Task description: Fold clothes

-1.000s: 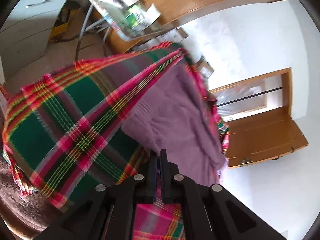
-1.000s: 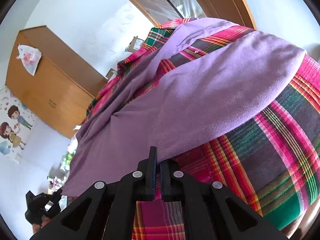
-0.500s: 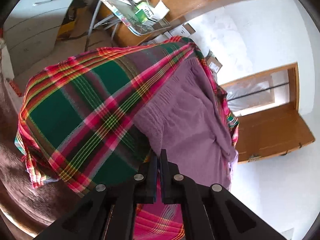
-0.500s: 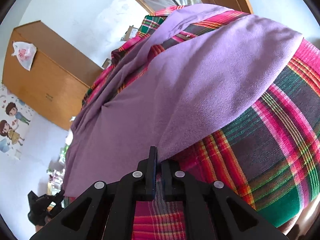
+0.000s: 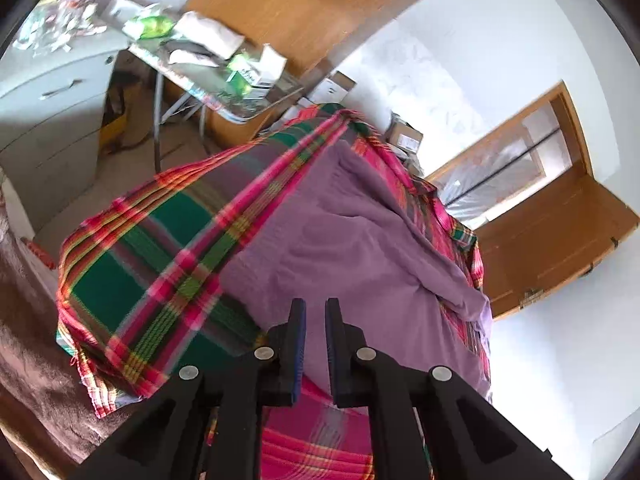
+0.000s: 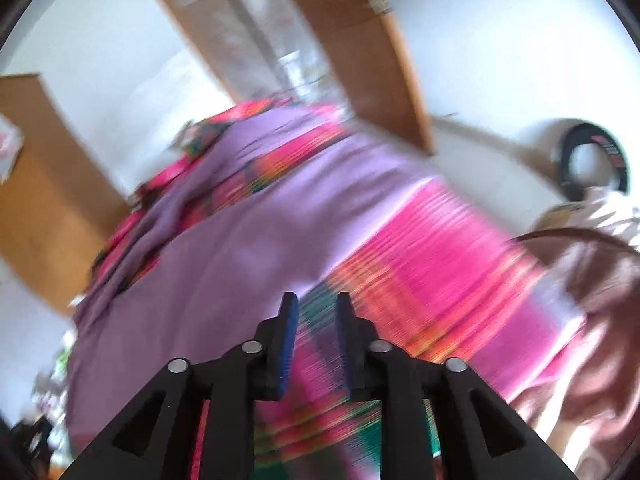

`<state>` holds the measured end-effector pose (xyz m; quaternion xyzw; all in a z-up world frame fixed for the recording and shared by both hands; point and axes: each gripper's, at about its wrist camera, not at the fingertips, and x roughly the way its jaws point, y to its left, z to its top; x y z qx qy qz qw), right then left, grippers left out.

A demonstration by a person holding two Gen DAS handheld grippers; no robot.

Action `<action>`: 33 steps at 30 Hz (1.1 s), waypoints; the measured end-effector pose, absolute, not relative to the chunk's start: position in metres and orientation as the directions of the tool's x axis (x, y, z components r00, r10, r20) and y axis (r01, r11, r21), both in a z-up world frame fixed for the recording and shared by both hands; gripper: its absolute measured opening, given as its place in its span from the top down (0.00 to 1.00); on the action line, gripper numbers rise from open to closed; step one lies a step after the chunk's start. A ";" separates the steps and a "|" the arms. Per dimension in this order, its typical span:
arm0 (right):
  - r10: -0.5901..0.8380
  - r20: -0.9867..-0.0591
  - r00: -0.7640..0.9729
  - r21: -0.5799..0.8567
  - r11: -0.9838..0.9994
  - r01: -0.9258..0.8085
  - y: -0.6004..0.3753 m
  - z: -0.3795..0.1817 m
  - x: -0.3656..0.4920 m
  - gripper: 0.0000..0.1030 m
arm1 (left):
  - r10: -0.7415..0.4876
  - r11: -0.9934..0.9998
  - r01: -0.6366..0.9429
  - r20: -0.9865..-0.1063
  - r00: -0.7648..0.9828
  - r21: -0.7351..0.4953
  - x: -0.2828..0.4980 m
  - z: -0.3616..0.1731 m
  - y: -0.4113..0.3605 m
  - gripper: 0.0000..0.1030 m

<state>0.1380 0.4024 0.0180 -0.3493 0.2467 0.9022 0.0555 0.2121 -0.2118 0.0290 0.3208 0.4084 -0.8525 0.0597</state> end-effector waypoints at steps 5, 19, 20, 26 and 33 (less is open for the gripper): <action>0.060 -0.664 -0.745 0.329 -0.872 -0.363 0.444 0.020 0.116 0.71 | 0.183 -0.681 0.332 -0.590 -0.786 -0.653 0.198 0.035 -0.195 0.87; 0.021 -0.737 -0.676 0.280 -0.901 -0.333 0.475 0.004 0.057 0.70 | 0.349 -0.773 0.180 -0.645 -0.680 -0.608 0.129 0.026 -0.114 0.82; 0.018 -0.736 -0.677 0.274 -0.906 -0.322 0.473 0.004 0.057 0.70 | 0.363 -0.784 0.159 -0.651 -0.666 -0.600 0.124 0.026 -0.106 0.82; 0.067 -0.726 -0.685 0.198 -0.933 -0.300 0.467 0.005 0.057 0.84 | 0.405 -0.809 0.104 -0.677 -0.615 -0.579 0.105 0.021 -0.078 0.81; 0.136 -0.695 -0.706 0.148 -0.934 -0.325 0.465 0.011 0.065 0.96 | 0.407 -0.820 0.114 -0.713 -0.571 -0.560 0.099 0.012 -0.069 0.81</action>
